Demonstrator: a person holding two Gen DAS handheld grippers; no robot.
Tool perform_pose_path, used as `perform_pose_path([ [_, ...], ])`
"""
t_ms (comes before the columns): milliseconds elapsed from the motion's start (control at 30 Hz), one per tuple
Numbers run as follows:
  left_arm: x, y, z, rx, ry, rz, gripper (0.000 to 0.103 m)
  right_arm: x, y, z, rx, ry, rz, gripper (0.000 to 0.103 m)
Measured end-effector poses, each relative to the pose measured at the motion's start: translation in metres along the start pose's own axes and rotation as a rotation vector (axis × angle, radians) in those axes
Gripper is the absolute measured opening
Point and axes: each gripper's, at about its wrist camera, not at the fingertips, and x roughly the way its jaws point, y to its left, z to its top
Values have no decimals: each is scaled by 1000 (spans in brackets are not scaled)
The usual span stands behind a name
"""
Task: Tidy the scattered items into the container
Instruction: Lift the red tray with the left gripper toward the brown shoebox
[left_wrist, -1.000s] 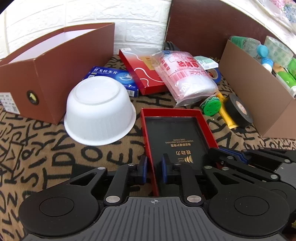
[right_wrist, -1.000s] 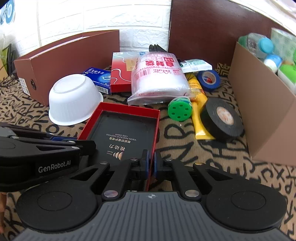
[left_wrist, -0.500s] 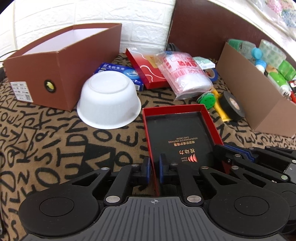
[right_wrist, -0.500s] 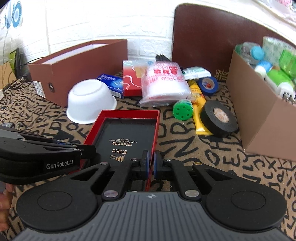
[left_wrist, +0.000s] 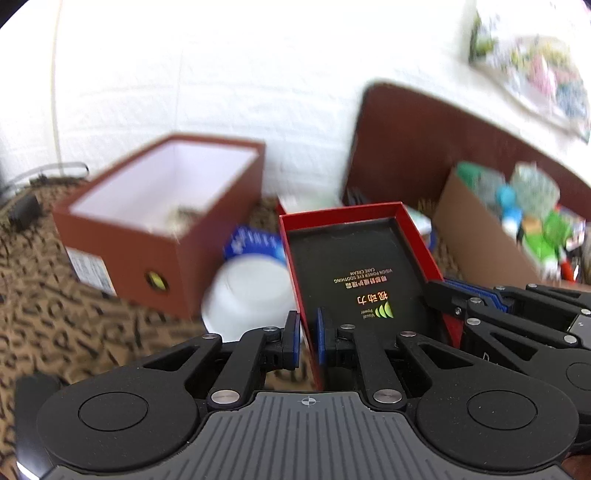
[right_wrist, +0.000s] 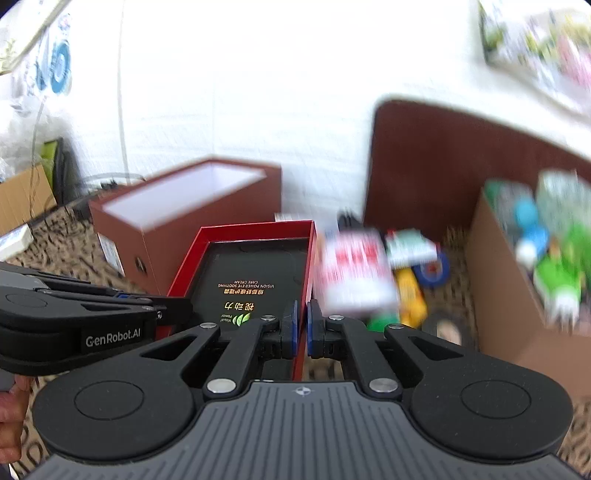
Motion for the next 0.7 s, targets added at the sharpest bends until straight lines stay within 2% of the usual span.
perform_pose_path([
  [233,-14,28,50,-14,-90,49,3,11,26,58,-65,-92,39,6],
  [433,-14,60,105,-14,-142,104,3,41,46,110,-85,-112,85,6],
  [700,30,108,165,-50,-97,141,4,102,73,155,-66,-71,102,7],
])
